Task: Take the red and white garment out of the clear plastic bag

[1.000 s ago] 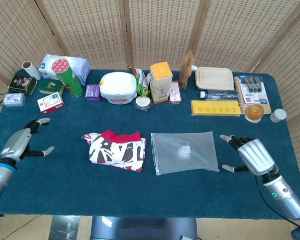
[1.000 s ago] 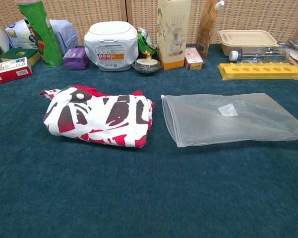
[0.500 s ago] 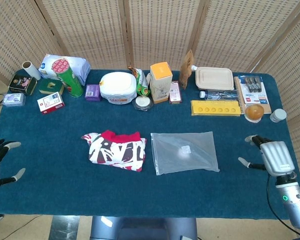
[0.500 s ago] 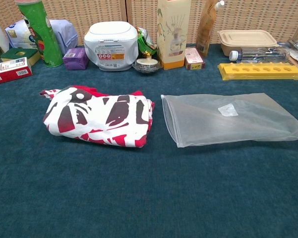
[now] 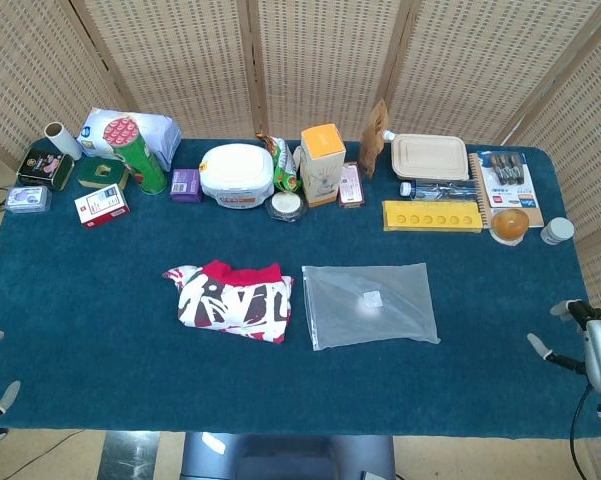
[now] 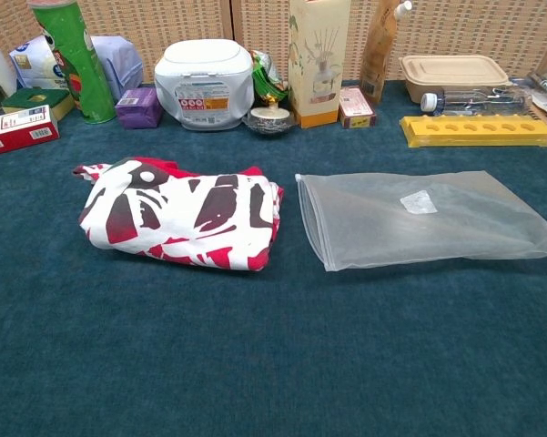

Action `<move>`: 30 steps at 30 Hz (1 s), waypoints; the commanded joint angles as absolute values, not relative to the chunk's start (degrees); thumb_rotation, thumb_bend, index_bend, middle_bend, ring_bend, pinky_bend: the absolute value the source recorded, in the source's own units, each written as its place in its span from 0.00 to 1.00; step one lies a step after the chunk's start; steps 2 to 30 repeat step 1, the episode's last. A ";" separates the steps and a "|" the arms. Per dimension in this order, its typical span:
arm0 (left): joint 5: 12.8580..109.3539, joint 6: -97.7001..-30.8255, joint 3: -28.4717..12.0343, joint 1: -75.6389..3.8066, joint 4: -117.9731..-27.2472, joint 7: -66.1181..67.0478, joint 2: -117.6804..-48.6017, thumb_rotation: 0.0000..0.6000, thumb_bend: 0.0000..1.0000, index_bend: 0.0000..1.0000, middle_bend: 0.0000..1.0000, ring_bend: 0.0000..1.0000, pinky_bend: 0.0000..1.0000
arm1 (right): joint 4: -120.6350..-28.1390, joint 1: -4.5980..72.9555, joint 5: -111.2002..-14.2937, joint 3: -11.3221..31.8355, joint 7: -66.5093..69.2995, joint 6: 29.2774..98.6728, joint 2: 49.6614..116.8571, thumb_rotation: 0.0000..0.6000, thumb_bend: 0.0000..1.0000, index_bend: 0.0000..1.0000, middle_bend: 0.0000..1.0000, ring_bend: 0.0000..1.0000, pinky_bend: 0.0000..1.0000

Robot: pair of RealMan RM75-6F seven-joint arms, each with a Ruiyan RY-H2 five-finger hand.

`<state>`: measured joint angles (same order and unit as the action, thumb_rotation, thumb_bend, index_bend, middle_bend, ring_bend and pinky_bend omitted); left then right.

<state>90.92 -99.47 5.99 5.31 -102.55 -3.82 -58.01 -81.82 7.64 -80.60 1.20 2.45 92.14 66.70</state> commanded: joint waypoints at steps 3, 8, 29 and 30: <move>90.92 -99.27 5.50 5.38 -103.20 -3.35 -57.81 0.94 0.27 0.24 0.19 0.07 0.24 | -81.25 7.07 -81.17 1.67 3.16 92.48 66.81 0.63 0.27 0.45 0.51 0.61 0.69; 90.92 -99.27 5.50 5.38 -103.20 -3.35 -57.81 0.94 0.27 0.24 0.19 0.07 0.24 | -81.25 7.07 -81.17 1.67 3.16 92.48 66.81 0.63 0.27 0.45 0.51 0.61 0.69; 90.92 -99.27 5.50 5.38 -103.20 -3.35 -57.81 0.94 0.27 0.24 0.19 0.07 0.24 | -81.25 7.07 -81.17 1.67 3.16 92.48 66.81 0.63 0.27 0.45 0.51 0.61 0.69; 90.92 -99.27 5.50 5.38 -103.20 -3.35 -57.81 0.94 0.27 0.24 0.19 0.07 0.24 | -81.25 7.07 -81.17 1.67 3.16 92.48 66.81 0.63 0.27 0.45 0.51 0.61 0.69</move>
